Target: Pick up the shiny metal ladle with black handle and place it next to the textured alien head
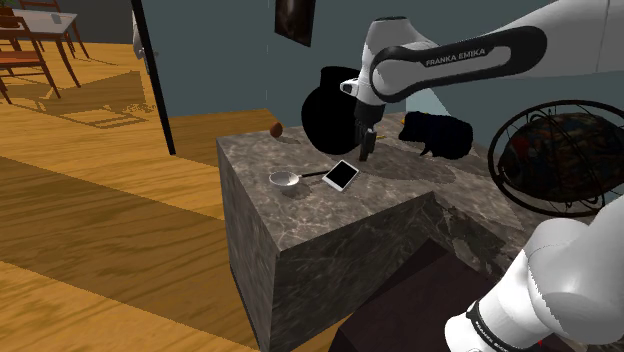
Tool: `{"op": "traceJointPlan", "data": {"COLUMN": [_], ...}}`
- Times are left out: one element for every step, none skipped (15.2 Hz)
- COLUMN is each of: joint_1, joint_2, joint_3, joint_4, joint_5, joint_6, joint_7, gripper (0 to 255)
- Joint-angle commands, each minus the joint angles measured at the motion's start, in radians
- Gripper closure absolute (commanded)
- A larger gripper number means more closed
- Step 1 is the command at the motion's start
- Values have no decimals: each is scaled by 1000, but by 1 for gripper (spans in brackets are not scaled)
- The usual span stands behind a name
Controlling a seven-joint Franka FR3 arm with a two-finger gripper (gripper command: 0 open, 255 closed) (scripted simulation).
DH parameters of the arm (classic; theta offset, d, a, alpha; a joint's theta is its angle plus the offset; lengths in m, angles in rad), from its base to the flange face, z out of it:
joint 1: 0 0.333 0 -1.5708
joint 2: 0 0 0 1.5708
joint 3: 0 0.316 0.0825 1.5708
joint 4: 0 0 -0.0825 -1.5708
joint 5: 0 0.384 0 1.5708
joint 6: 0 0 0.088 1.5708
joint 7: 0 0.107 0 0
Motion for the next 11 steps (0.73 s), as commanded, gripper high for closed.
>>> {"op": "traceJointPlan", "data": {"joint_1": [14, 20, 25, 30, 35, 39, 43, 47, 50, 54, 57], "joint_2": [67, 100, 133, 165, 198, 230, 261, 292, 323, 353, 383], "joint_3": [1, 3, 5, 8, 12, 17, 23, 28, 35, 42, 49], "joint_4": [26, 42, 59, 76, 93, 111, 129, 147, 165, 184, 203], "joint_5": [0, 0, 1, 1, 2, 2, 2, 1, 0, -2, -4], "joint_6": [47, 67, 87, 106, 124, 141, 158, 174, 190, 205, 220], "joint_7": [-70, -103, -136, -168, -199, -230, -260, -290, -319, -348, -376], "gripper": [0, 0, 0, 0, 0, 0, 0, 0, 0, 0, 0]}}
